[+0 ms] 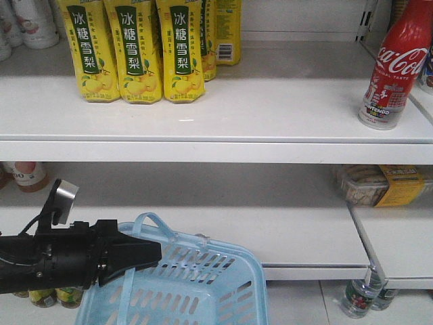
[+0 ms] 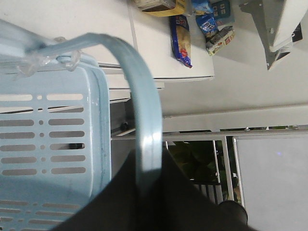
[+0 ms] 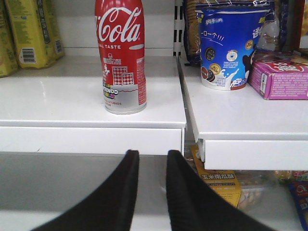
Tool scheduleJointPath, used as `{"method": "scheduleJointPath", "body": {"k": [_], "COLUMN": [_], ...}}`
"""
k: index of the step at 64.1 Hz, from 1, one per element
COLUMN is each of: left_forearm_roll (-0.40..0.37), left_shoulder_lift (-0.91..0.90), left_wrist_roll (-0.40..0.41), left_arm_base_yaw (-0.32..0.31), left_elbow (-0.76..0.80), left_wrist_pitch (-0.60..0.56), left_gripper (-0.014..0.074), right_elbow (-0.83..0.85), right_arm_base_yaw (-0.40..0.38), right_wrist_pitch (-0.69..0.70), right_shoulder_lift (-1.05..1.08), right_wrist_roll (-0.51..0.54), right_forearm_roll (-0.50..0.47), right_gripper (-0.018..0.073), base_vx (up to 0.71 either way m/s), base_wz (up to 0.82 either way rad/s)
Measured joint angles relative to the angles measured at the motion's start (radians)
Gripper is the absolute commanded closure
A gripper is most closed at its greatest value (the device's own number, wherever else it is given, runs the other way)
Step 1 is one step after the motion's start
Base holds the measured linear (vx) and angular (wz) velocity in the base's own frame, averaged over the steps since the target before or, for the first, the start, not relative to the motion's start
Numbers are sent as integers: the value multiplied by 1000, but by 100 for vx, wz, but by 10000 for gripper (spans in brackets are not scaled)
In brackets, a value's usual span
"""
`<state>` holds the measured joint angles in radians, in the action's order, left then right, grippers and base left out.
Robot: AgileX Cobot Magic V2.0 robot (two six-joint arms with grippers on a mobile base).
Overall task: Place coke in basket with both arms
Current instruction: 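Reach the right gripper to the red Coca-Cola bottle and close on its neck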
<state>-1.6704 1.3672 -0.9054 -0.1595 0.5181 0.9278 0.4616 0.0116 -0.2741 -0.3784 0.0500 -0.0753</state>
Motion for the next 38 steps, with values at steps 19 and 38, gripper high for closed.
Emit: {"method": "scheduleJointPath", "body": {"k": [19, 38], "left_forearm_roll": [0, 0], "left_shoulder_lift": [0, 0], "left_wrist_roll": [0, 0], "left_arm_base_yaw": [0, 0], "left_elbow": [0, 0], "left_wrist_pitch": [0, 0], "left_gripper": [603, 603], "right_elbow": [0, 2], "right_arm_base_yaw": [0, 0], "right_wrist_pitch": [0, 13], "right_shoulder_lift": [0, -7], "right_wrist_roll": [0, 0], "right_forearm_roll": [-1, -26], "right_gripper": [13, 28], "base_vx": [0, 0], "base_wz": [0, 0]}}
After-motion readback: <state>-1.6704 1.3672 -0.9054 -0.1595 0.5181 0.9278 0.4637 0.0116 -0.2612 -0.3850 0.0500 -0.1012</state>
